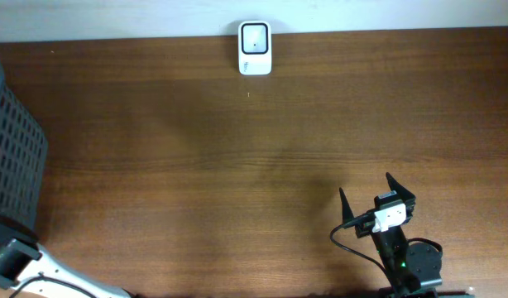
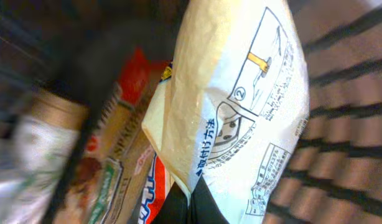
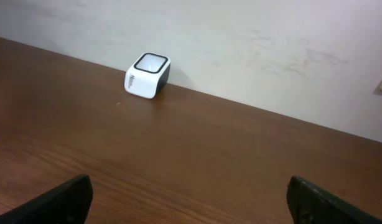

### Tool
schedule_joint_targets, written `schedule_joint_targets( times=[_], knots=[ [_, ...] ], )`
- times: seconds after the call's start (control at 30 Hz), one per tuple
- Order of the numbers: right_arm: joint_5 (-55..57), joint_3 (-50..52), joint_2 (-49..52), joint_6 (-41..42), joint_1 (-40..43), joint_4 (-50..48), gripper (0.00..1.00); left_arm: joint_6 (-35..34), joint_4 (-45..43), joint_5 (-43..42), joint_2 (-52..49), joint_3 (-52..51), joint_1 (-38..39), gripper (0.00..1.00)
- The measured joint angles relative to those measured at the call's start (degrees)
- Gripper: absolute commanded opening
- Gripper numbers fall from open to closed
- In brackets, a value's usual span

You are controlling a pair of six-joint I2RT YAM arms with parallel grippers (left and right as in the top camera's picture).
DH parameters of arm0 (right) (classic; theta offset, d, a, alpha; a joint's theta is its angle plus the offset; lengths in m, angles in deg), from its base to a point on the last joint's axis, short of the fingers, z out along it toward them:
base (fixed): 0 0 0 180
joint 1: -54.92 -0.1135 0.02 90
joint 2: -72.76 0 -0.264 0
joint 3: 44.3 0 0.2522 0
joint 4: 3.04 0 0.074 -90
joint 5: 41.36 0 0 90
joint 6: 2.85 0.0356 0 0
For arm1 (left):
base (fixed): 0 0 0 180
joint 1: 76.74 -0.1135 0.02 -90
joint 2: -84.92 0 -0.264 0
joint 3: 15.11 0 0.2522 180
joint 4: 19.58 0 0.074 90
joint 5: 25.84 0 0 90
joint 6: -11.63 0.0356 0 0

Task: Scan the item barcode
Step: 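Reach the left gripper into the grey basket and grasp a white snack bag, then carry the white snack bag with the left gripper and drop it mid-table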

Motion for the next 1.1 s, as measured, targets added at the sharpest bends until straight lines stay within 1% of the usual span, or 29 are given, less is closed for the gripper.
schedule_joint_targets(
  times=[0.03,0.1,0.13,0.23,0.3,0.33,0.4,0.47,0.53,0.6,0.67,0.73,0.8,0.83,0.87,0.9,0.93,0.97,1.0,1.03,1.07,1.1],
  knots=[
    [0.0,0.0,0.0,0.0,0.0,0.0,0.98,-2.6,1.3,0.0,2.5,4.0,0.0,0.0],
    [0.0,0.0,0.0,0.0,0.0,0.0,0.98,-6.0,1.4,-0.9,7.3,8.7,0.0,0.0],
    [0.0,0.0,0.0,0.0,0.0,0.0,0.98,-7.4,1.5,-3.8,11.3,10.3,0.0,0.0],
    [0.0,0.0,0.0,0.0,0.0,0.0,0.98,-8.6,3.7,-11.9,18.5,11.7,1.2,0.0],
    [0.0,0.0,0.0,0.0,0.0,0.0,0.98,-7.8,8.6,-16.1,21.3,12.3,4.8,0.0],
    [0.0,0.0,0.0,0.0,0.0,0.0,0.98,-6.2,12.4,-18.0,21.8,12.3,9.0,0.0],
    [0.0,0.0,0.0,0.1,0.0,0.0,0.98,-2.3,15.1,-19.4,20.9,11.1,17.0,0.0],
    [0.0,0.0,0.0,0.1,0.0,0.0,0.98,2.9,15.7,-19.8,20.2,6.9,26.2,0.0],
    [0.0,0.0,0.0,0.0,0.0,0.0,0.98,8.8,14.2,-19.1,19.9,0.0,36.1,0.0],
    [0.0,0.0,0.0,0.0,0.0,0.0,0.98,12.3,11.4,-18.1,19.7,-5.6,42.4,0.0],
    [0.0,0.0,0.0,0.0,0.0,0.0,0.98,17.8,6.2,-17.2,19.2,-16.2,50.9,0.0],
    [0.0,0.0,0.0,0.0,0.0,0.0,0.98,21.0,-0.7,-16.7,18.9,-24.9,56.5,0.0],
    [0.0,0.0,0.0,0.0,0.0,0.0,0.98,22.2,-7.3,-16.3,18.7,-32.9,61.5,0.0],
    [0.0,0.0,0.0,0.0,0.0,0.0,0.98,21.4,-10.2,-16.1,18.7,-35.6,63.4,0.0],
    [0.0,0.0,0.0,0.0,0.0,0.0,0.98,19.0,-11.8,-16.1,18.6,-36.9,64.5,0.0],
    [0.0,0.0,0.0,0.0,0.0,0.0,0.98,14.8,-17.6,-16.1,18.6,-40.8,66.8,0.0],
    [0.0,0.0,0.0,0.0,0.0,0.0,0.98,8.0,-22.8,-15.7,18.7,-43.2,67.8,0.0],
    [0.0,0.0,0.0,0.0,0.0,0.0,0.99,-3.4,-27.3,-13.4,18.7,-46.6,69.1,0.0],
    [0.0,0.0,0.0,0.1,0.0,0.0,0.98,-9.7,-29.7,-11.1,18.7,-48.8,70.1,0.0],
    [0.0,0.0,0.0,0.0,0.0,0.0,0.98,-19.9,-32.7,-7.0,18.7,-51.4,71.2,0.0],
    [0.0,0.0,0.0,0.0,0.0,0.0,0.98,-26.3,-34.0,-4.2,18.7,-53.4,72.1,0.0],
    [0.0,0.0,0.0,0.0,0.0,0.0,0.98,-34.6,-35.1,-0.9,18.7,-55.9,73.4,0.0]
  ],
)
